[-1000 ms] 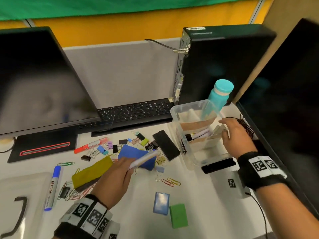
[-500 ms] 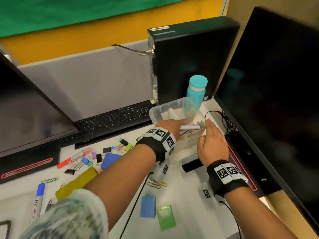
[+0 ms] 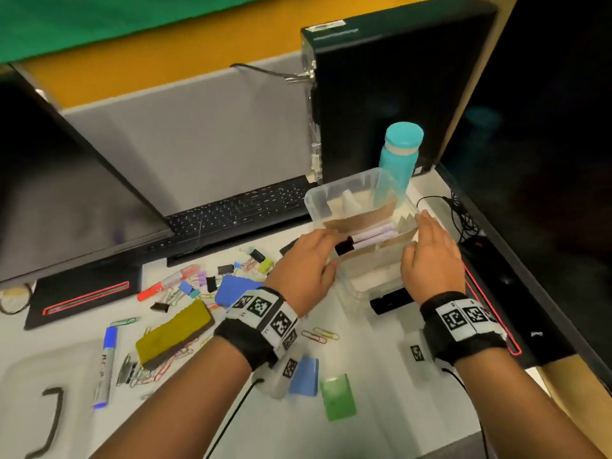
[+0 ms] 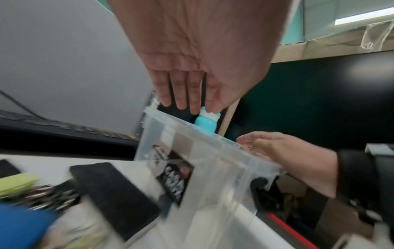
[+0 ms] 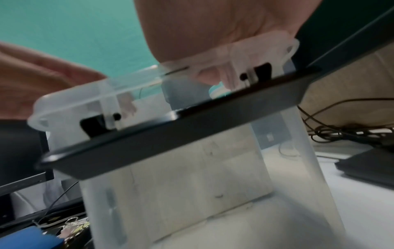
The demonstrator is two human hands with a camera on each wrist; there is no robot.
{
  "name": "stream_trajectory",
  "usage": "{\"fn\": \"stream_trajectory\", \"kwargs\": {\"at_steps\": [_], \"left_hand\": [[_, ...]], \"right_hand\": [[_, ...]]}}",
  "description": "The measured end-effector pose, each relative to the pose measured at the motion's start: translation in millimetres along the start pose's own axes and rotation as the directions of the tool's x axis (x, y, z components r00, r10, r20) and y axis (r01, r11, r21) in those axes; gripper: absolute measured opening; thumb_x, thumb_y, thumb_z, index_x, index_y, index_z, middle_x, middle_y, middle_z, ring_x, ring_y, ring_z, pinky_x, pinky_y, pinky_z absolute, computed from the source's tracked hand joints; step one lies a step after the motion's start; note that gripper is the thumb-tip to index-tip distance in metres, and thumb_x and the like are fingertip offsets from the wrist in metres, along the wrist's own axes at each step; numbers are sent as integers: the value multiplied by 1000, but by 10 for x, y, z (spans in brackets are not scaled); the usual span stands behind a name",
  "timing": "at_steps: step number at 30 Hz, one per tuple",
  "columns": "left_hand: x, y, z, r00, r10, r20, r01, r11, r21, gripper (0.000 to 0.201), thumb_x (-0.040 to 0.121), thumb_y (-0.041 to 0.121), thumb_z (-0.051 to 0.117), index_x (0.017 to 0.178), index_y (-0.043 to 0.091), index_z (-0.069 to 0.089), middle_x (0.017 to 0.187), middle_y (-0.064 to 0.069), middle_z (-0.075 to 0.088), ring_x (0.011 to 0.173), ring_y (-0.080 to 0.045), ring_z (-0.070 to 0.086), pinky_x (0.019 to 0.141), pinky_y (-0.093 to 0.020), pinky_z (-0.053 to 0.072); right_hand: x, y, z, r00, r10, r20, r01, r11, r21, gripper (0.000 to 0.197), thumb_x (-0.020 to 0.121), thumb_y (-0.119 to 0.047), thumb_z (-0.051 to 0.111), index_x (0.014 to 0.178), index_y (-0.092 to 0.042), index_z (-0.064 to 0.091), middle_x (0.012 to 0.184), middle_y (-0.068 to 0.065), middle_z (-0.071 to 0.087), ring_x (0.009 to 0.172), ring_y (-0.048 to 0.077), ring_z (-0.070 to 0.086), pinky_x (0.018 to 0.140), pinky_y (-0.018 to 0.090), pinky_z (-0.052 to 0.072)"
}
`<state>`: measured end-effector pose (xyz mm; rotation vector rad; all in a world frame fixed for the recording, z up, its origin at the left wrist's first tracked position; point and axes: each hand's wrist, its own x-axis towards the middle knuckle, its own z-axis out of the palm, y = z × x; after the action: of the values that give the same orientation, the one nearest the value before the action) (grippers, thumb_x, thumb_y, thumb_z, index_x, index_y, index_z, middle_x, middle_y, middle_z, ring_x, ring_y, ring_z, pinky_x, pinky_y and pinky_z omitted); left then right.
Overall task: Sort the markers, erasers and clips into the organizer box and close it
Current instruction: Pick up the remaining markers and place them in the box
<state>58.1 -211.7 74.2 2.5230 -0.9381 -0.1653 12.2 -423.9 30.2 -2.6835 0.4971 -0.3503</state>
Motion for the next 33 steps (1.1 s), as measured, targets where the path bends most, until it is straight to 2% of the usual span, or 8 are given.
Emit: {"fn": "stream_trajectory", "kwargs": {"at_steps": [3,7,10,13,17,22,29,33], "left_hand": [[-424,-249,67,993,-119,2,119,993,8,55,92,20,49,144,19,30,150,-2,30,136,-21,30,114,-36,28],[-865,-462,137,982,-189,6,188,981,52,62,93,24,47,148,21,19,157,-1,16,144,-22,15,119,-37,18],[-1294,-689,60,970,-241,-17,241,966,90,58,93,27,46,147,22,24,156,-2,20,142,-23,19,118,-37,19],[-1888,-1042,-45,932,-359,-52,362,926,105,47,91,31,45,136,21,44,144,-3,39,129,-25,35,109,-39,34],[-2796,-1632,-201,812,-565,-148,579,811,83,32,88,30,44,114,21,61,116,-2,59,104,-27,50,89,-42,49],[-3349,-2126,-420,645,-743,-176,760,648,48,27,91,23,52,114,18,64,110,-6,63,101,-30,52,86,-41,46],[-3022,-2580,-496,611,-790,-51,790,604,106,39,92,43,46,122,20,53,123,-3,52,113,-26,44,94,-40,44],[-2818,-2655,-461,578,-816,3,796,564,220,44,90,50,43,118,17,52,121,-4,49,113,-24,44,92,-39,45]], "right_hand": [[-14,-85,-26,1000,-5,6,5,1000,-17,59,86,-6,47,144,-4,31,151,15,33,142,32,25,117,48,17],[-152,-478,-61,986,-155,-58,160,981,108,54,88,-12,43,141,-10,39,154,9,30,144,27,22,119,41,15],[-352,-933,6,938,-342,-54,345,911,225,45,84,-13,41,127,-9,51,143,12,45,136,30,33,115,37,21],[-637,-1355,199,863,-502,56,466,834,296,36,85,-13,42,115,-9,60,129,8,56,124,28,46,107,25,26],[-1070,-1791,581,718,-617,322,506,780,367,32,91,-20,41,112,-15,64,115,2,65,109,22,59,91,25,43],[-1362,-2197,902,551,-501,667,480,844,238,29,97,-27,41,121,-26,58,125,-8,61,104,12,60,85,30,49],[-1199,-2825,1149,611,-535,583,569,809,147,27,95,-23,44,115,-18,61,120,2,59,108,23,54,83,37,50],[-818,-3375,1482,659,-536,528,600,798,60,36,93,-12,44,129,-13,51,133,5,47,119,24,46,90,38,47]]}}
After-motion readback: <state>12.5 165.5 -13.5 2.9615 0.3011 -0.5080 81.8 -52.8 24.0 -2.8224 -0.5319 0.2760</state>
